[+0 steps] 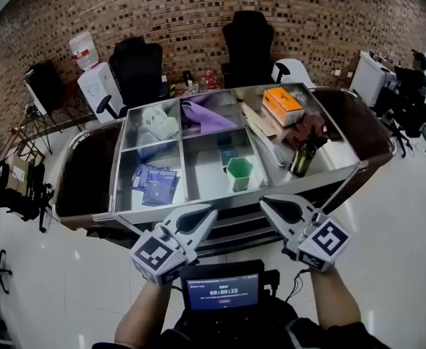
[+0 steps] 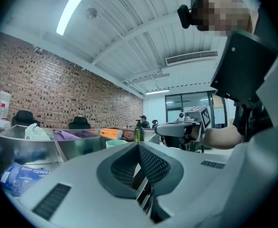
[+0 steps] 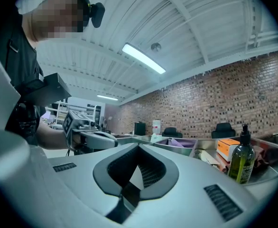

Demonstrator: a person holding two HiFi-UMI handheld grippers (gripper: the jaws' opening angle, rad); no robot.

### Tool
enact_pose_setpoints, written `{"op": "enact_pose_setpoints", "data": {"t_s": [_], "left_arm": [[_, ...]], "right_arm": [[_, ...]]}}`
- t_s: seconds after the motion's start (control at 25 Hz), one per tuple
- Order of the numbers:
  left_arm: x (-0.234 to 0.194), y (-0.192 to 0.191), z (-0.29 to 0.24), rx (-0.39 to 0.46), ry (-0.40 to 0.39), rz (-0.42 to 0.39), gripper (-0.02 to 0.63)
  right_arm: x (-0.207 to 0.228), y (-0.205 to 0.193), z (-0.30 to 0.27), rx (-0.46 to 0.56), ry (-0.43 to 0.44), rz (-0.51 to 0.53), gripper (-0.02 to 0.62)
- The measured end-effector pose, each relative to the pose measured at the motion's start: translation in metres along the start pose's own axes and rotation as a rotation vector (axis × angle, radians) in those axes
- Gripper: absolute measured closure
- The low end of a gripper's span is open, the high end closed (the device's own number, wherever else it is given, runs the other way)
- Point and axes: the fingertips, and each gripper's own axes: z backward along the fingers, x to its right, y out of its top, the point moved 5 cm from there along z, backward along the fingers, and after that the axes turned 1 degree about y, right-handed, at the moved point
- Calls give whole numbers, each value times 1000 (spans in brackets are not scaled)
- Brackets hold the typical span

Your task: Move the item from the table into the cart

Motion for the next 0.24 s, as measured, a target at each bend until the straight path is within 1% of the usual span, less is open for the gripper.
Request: {"op": "enact_pose_setpoints", "data": {"t_s": [0.24], "left_arm": [[-1,2,1,-6,8,-2,621]], "right_arm": [[2,7,2,4,1,10,614]]}}
